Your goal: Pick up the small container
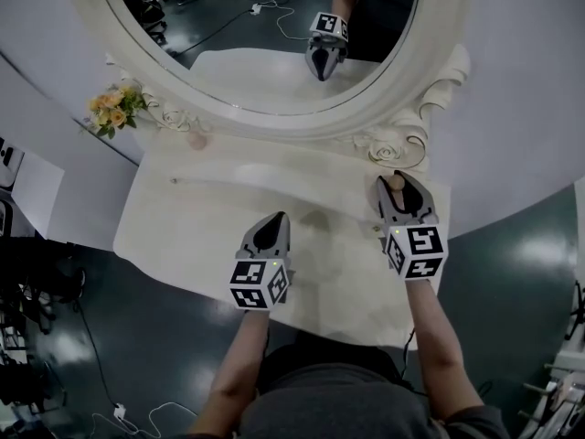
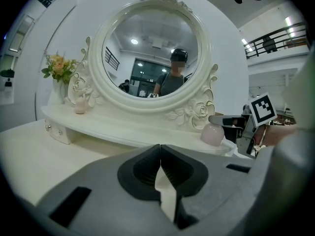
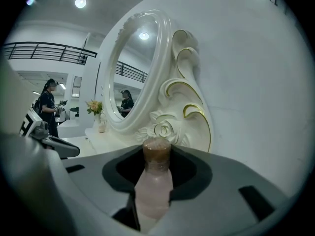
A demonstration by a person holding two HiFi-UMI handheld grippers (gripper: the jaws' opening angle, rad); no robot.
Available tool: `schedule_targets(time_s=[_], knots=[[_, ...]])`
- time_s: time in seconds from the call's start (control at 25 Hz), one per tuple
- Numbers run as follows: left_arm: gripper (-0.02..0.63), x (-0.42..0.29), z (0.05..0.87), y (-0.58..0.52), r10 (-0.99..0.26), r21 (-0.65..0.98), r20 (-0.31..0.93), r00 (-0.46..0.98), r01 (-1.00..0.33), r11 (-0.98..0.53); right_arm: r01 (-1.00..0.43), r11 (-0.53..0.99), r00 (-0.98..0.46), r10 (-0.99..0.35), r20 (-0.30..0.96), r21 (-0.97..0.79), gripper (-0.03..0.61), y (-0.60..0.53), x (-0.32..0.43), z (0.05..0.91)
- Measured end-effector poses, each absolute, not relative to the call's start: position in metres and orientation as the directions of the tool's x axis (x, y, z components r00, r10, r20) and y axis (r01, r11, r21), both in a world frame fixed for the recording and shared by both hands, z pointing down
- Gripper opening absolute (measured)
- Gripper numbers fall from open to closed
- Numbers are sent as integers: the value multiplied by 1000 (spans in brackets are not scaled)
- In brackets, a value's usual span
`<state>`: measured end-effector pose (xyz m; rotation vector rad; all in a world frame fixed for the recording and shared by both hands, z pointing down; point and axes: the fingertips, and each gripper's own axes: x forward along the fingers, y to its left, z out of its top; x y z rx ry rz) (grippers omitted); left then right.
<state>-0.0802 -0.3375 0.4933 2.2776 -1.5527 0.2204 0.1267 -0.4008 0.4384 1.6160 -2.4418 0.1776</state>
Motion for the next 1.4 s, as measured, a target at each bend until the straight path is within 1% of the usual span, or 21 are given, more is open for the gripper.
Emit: schedule_targets(time_s=[0.36, 1.4], knots=[[6, -82, 489, -338, -867, 219, 319, 383, -920, -325, -916, 402, -393, -901, 183, 12, 141, -388, 118, 424], [6, -87, 465, -312, -877, 215, 256, 406, -909, -358, -902, 431, -431, -902, -20, -12, 141, -323, 94, 334]])
